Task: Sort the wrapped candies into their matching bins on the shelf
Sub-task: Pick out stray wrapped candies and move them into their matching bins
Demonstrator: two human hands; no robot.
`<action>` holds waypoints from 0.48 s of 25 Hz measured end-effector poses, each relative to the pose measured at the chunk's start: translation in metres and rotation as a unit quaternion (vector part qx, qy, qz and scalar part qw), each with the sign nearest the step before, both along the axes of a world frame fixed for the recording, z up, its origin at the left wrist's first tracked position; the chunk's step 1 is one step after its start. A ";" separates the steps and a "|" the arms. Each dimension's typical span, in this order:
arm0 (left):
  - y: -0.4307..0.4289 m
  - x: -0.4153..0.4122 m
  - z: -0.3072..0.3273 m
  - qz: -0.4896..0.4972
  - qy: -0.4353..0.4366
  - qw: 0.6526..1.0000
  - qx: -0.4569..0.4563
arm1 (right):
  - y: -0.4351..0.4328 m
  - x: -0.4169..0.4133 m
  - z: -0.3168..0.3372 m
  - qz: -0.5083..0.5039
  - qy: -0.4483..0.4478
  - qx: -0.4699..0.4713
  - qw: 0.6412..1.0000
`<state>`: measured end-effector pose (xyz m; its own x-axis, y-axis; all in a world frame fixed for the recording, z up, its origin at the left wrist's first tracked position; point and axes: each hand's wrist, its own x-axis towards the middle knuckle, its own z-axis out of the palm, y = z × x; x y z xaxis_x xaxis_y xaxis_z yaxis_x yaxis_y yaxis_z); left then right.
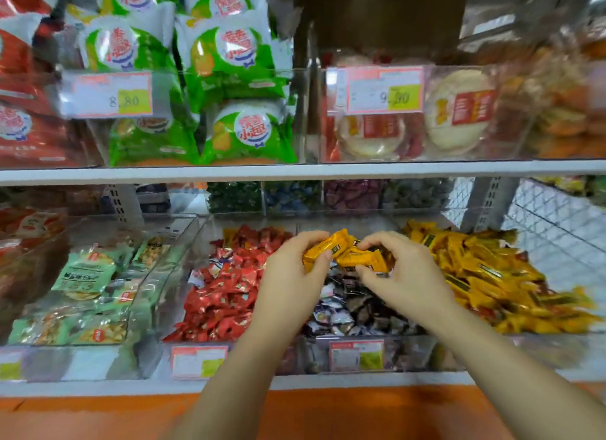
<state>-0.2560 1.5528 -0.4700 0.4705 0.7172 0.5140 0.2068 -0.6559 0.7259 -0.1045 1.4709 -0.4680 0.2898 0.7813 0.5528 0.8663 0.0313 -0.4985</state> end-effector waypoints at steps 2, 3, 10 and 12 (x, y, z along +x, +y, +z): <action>-0.016 0.040 0.002 -0.023 -0.001 1.000 -0.009 | -0.020 0.030 0.000 -0.040 0.008 0.010 0.999; -0.024 0.060 0.003 -0.032 -0.001 0.999 -0.013 | -0.030 0.046 0.000 -0.063 0.012 0.019 0.998; -0.050 0.189 0.002 -0.089 0.086 0.992 0.029 | -0.073 0.160 -0.013 -0.265 0.103 0.075 0.956; -0.050 0.217 -0.001 -0.086 0.120 0.988 0.051 | -0.077 0.183 -0.025 -0.293 0.112 0.041 0.949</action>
